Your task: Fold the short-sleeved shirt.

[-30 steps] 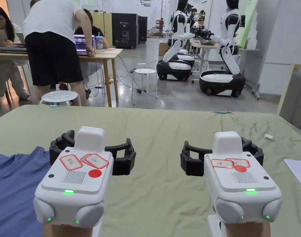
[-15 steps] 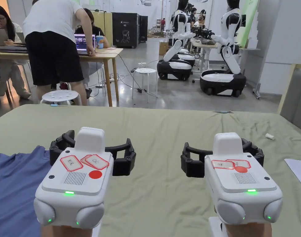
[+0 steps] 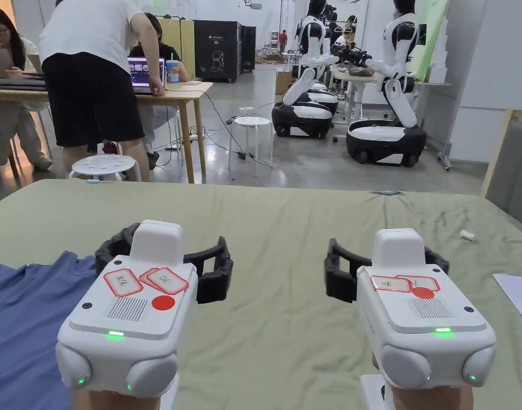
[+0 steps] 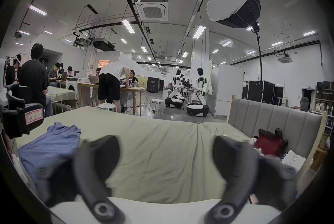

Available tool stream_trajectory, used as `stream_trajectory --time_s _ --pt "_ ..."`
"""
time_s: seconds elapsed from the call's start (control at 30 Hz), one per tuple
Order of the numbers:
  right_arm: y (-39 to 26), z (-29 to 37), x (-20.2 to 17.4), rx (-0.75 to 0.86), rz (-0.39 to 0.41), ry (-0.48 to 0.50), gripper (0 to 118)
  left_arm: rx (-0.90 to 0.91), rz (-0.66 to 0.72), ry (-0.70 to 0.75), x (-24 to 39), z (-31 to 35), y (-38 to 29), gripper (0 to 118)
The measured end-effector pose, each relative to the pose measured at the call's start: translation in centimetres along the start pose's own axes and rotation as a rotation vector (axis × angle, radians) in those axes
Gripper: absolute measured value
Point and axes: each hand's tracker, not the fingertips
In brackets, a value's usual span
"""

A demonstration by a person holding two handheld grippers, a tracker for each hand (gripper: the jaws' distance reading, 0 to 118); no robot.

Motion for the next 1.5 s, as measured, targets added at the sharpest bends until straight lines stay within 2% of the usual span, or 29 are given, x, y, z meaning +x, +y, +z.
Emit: stream_trajectory --time_s 0.03,0.07,0.1,0.4,0.57,0.8,0.93,1.0,1.1,1.17,1.23,1.33,1.37,1.47,1.5 --pt "0.0 -0.1 0.0 -0.008 -0.003 0.003 45 0.004 0.003 -0.011 0.0 0.0 0.0 57" --pt "0.0 -0.3 0.1 -0.025 0.001 0.004 14 -0.001 0.003 0.001 0.0 -0.1 0.0 19" --pt "-0.2 -0.4 0.2 -0.034 0.004 -0.015 1 -0.015 -0.003 0.017 0.1 -0.3 -0.1 0" --pt "-0.2 -0.2 0.5 -0.028 -0.011 -0.011 0 -0.033 0.017 0.035 0.0 -0.4 -0.4 0" --pt "0.1 -1.1 -2.0 -0.028 0.005 0.035 0 -0.058 0.033 0.115 -3.0 0.6 -0.9 0" --pt "0.7 -2.2 -11.3 -0.023 0.01 0.259 0 -0.099 0.007 0.324 -11.1 4.6 -2.1 0" --pt "0.6 -2.6 -16.6 -0.042 -0.013 0.391 0 -0.132 0.034 0.449 -16.3 7.3 -3.0 0" --pt "0.4 -2.5 -18.7 -0.043 0.001 0.43 0 -0.171 0.052 0.477 -18.2 7.9 -3.8 0" --pt "-0.3 -3.1 -20.6 -0.05 0.029 0.461 0 -0.253 0.058 0.467 -19.3 7.1 -5.4 0" --pt "-0.8 -3.6 -21.3 -0.061 0.03 0.472 0 -0.343 0.067 0.406 -19.4 5.2 -6.7 0" --pt "-1.1 -4.1 -21.6 -0.083 0.034 0.487 0 -0.449 0.133 0.314 -19.7 2.4 -8.1 0" --pt "-2.4 -5.6 -22.3 -0.111 0.07 0.485 0 -0.572 0.081 0.248 -19.6 -3.2 -11.2 0" --pt "-2.8 -6.3 -22.5 -0.12 0.083 0.484 0 -0.635 0.101 0.22 -20.1 -5.4 -12.3 0" --pt "-3.3 -7.9 -22.7 -0.15 0.089 0.476 0 -0.733 0.274 0.138 -22.0 -11.4 -14.9 0" --pt "-3.6 -8.6 -22.8 -0.16 0.089 0.475 0 -0.779 0.279 0.141 -22.5 -13.4 -15.6 0"
